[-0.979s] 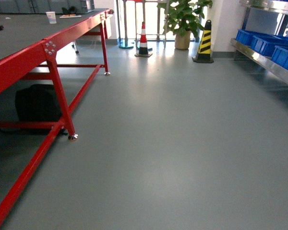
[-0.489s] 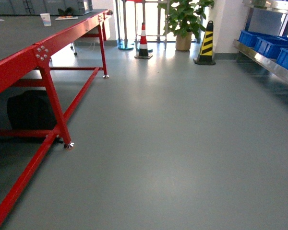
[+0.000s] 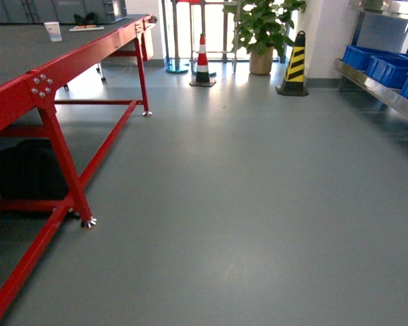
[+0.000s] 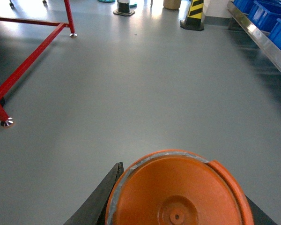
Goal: Sort blue parts and orange caps into right shelf containers
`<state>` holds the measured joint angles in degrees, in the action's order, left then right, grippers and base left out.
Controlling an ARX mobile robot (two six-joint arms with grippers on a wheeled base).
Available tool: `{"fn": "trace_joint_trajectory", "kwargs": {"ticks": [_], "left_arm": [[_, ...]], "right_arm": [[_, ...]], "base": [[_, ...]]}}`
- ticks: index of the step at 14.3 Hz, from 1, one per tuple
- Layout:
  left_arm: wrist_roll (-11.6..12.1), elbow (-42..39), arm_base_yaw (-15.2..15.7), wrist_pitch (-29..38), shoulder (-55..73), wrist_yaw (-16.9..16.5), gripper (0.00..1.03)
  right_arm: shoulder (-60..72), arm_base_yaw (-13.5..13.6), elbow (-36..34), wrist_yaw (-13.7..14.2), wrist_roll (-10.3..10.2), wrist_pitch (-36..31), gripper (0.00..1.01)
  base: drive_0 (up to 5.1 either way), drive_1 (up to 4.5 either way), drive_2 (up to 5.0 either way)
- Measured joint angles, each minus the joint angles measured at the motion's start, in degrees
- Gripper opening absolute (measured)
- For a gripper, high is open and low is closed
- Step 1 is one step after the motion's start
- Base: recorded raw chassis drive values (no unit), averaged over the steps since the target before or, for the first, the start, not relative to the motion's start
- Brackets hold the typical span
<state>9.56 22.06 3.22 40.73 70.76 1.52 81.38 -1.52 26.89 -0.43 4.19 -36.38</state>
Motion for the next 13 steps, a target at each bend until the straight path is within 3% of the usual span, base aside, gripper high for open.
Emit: {"fn": "trace_joint_trajectory", "kwargs": {"ticks": [13], "left_arm": [[0.0,0.1,0.1,-0.1,0.3,0.0,0.45]], "right_arm": [[0.2,0.0,0.0,0.0,0.0,0.1,0.44]], "base": [[-0.1,4.02,-4.2]]}}
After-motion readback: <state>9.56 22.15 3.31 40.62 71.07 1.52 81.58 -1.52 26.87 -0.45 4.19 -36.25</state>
